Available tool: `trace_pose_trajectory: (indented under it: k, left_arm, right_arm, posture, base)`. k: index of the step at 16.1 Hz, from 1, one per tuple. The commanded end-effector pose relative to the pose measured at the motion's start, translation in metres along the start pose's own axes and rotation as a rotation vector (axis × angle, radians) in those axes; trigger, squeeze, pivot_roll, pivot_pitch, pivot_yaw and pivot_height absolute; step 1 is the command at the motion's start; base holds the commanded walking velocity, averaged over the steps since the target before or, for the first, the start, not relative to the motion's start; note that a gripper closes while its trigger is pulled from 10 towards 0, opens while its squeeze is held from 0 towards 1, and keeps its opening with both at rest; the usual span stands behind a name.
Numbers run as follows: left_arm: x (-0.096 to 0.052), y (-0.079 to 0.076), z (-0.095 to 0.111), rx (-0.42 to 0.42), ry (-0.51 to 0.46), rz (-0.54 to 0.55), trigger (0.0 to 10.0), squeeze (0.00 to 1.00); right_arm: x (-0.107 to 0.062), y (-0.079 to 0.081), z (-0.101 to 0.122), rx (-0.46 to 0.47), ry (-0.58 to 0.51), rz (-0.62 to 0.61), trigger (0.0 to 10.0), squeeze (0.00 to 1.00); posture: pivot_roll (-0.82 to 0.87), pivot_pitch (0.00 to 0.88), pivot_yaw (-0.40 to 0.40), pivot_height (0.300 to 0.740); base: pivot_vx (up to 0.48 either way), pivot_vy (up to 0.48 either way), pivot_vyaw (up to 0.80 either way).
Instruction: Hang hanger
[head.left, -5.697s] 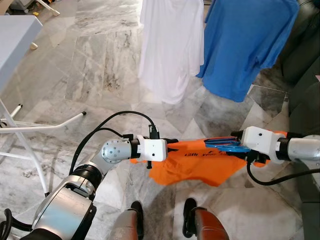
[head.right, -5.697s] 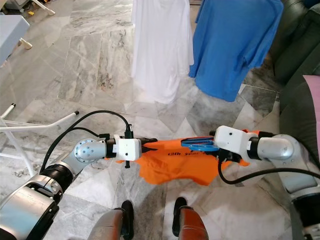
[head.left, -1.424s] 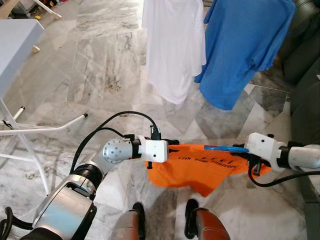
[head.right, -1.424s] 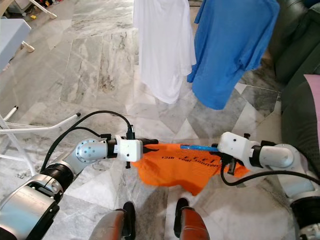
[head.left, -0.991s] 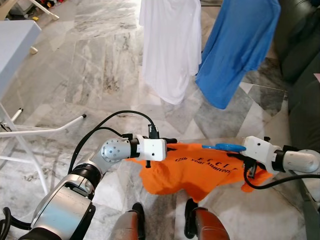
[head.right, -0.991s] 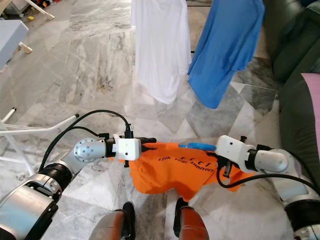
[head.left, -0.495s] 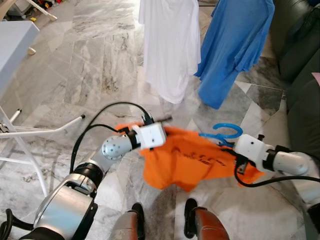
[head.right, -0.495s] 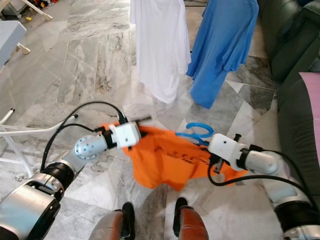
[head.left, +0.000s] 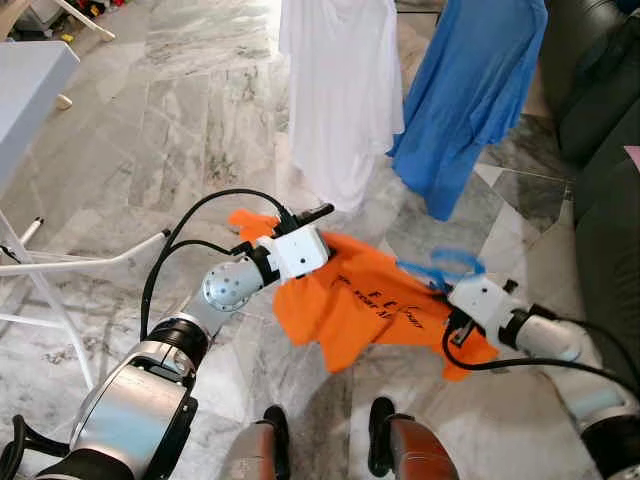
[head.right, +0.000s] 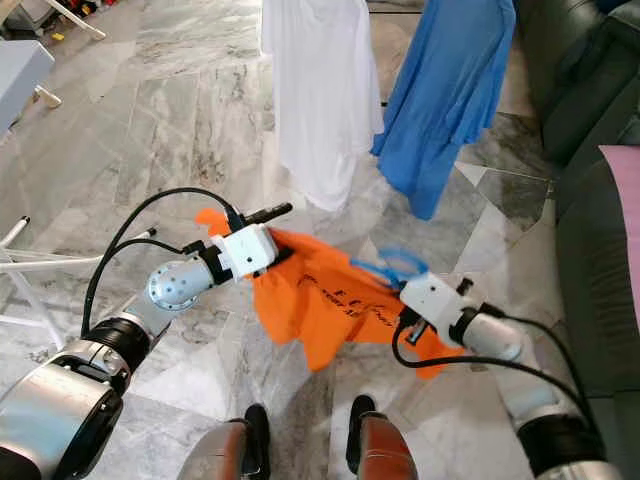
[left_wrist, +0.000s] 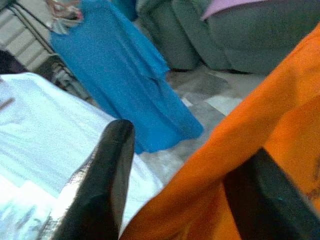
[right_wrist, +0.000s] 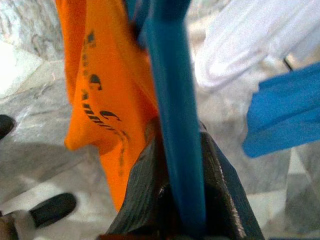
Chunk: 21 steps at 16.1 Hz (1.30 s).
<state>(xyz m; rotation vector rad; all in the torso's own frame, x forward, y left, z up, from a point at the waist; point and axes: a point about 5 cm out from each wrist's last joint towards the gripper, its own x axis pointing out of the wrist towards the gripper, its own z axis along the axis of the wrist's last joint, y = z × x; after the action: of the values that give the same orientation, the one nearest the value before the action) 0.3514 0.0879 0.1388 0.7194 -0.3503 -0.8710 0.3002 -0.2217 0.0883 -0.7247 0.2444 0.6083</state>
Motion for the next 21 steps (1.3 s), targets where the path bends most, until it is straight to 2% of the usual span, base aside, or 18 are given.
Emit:
trace_pose_trajectory:
  k: [1, 6, 9, 10, 11, 12, 13, 14, 16, 20, 21]
  left_arm:
    - [-0.005, -0.01, -0.005, 0.001, 0.012, -0.074, 10.0, 1.0]
    - [-0.022, -0.031, -0.019, 0.07, 0.082, -0.345, 10.0, 1.0]
    - [-0.028, -0.031, -0.023, 0.074, 0.099, -0.367, 10.0, 1.0]
    - [-0.028, -0.027, -0.023, 0.064, 0.096, -0.323, 10.0, 1.0]
    - [-0.025, -0.02, -0.024, 0.002, 0.113, -0.217, 10.0, 1.0]
    - [-0.024, -0.018, -0.024, -0.013, 0.119, -0.194, 10.0, 1.0]
    - [-0.024, -0.015, -0.027, -0.056, 0.136, -0.122, 10.0, 1.0]
    - [-0.024, -0.012, -0.031, -0.167, 0.161, -0.016, 10.0, 1.0]
    - [-0.026, -0.012, -0.037, -0.253, 0.188, 0.074, 10.0, 1.0]
    - [-0.034, -0.015, -0.054, -0.509, 0.293, 0.326, 10.0, 1.0]
    - [-0.04, -0.02, -0.06, -0.611, 0.307, 0.449, 10.0, 1.0]
  right_arm:
    - [-0.001, 0.009, -0.009, 0.021, 0.043, 0.008, 0.0, 0.0]
    - [0.001, 0.013, -0.006, 0.033, 0.041, -0.006, 0.0, 0.0]
    - [0.0, 0.008, -0.008, 0.031, 0.069, -0.032, 0.0, 0.0]
    - [-0.001, 0.006, -0.011, 0.039, 0.094, -0.057, 0.0, 0.0]
    - [-0.001, 0.003, -0.017, 0.074, 0.135, -0.113, 0.0, 0.0]
    - [-0.001, 0.003, -0.019, 0.084, 0.145, -0.129, 0.0, 0.0]
    - [-0.002, 0.002, -0.023, 0.122, 0.173, -0.169, 0.0, 0.0]
    - [-0.003, 0.001, -0.028, 0.179, 0.196, -0.235, 0.0, 0.0]
    - [-0.004, 0.001, -0.03, 0.247, 0.196, -0.293, 0.0, 0.0]
    - [-0.005, 0.0, -0.028, 0.429, 0.164, -0.458, 0.0, 0.0]
    - [-0.006, -0.004, -0.02, 0.523, 0.111, -0.592, 0.0, 0.0]
  posture:
    - [-0.19, 0.252, 0.083, 0.74]
    - [-0.19, 0.258, 0.089, 0.74]
    - [-0.19, 0.261, 0.095, 0.74]
    - [-0.19, 0.262, 0.094, 0.74]
    - [-0.19, 0.26, 0.096, 0.74]
    - [-0.19, 0.26, 0.096, 0.74]
    - [-0.19, 0.258, 0.096, 0.74]
    - [-0.19, 0.255, 0.094, 0.74]
    - [-0.2, 0.25, 0.09, 0.74]
    - [-0.2, 0.239, 0.087, 0.74]
    - [-0.2, 0.234, 0.088, 0.74]
  base:
    - [0.0, 0.0, 0.0]
    - [0.0, 0.0, 0.0]
    - [0.0, 0.0, 0.0]
    - [0.0, 0.0, 0.0]
    - [0.0, 0.0, 0.0]
    - [0.0, 0.0, 0.0]
    - [0.0, 0.0, 0.0]
    - [0.0, 0.0, 0.0]
    - [0.0, 0.0, 0.0]
    - [0.0, 0.0, 0.0]
    - [0.0, 0.0, 0.0]
